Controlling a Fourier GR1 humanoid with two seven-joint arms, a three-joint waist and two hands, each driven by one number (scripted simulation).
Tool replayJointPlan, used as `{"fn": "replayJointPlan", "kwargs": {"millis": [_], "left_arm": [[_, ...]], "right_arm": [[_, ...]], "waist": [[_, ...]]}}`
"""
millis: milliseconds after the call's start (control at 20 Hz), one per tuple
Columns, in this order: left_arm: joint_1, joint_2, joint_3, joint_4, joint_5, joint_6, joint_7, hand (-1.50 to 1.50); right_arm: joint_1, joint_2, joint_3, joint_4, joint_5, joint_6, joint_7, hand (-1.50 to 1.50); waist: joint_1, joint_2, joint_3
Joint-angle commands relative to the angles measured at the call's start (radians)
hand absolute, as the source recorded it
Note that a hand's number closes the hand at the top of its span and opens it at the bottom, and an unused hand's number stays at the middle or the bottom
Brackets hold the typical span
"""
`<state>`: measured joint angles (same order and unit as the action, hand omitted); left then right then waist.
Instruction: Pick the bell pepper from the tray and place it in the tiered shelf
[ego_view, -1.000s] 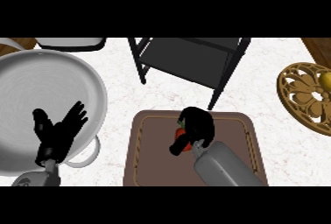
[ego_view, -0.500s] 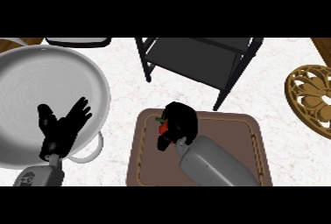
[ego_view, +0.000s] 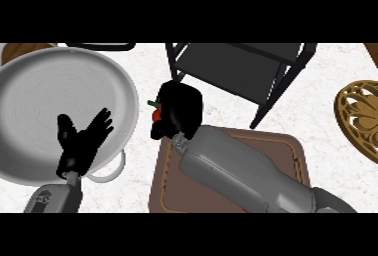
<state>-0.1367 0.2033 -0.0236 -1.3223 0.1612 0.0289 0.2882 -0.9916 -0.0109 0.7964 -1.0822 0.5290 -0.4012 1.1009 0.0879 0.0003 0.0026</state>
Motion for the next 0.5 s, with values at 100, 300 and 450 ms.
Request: {"fn": "replayJointPlan", "kwargs": {"millis": [100,300,450], "left_arm": [[0.012,0.014,0.020,0.035,0.009,-0.005,0.019,0.00],[0.020,0.019,0.032,0.022,0.017,-0.002,0.025,0.00],[0.058,0.000,0.014,0.023,-0.001,0.007,-0.003,0.00]], "right_arm": [[-0.263,0.010,-0.015,0.004,0.116,-0.081,0.314,1.50],[-0.392,0.010,-0.091,0.048,0.143,-0.012,0.383,1.50],[-0.456,0.010,-0.143,0.080,0.154,0.020,0.385,1.50]], "waist": [[-0.023,-0.016,-0.007],[-0.042,-0.020,-0.007],[-0.060,-0.017,-0.006]]}}
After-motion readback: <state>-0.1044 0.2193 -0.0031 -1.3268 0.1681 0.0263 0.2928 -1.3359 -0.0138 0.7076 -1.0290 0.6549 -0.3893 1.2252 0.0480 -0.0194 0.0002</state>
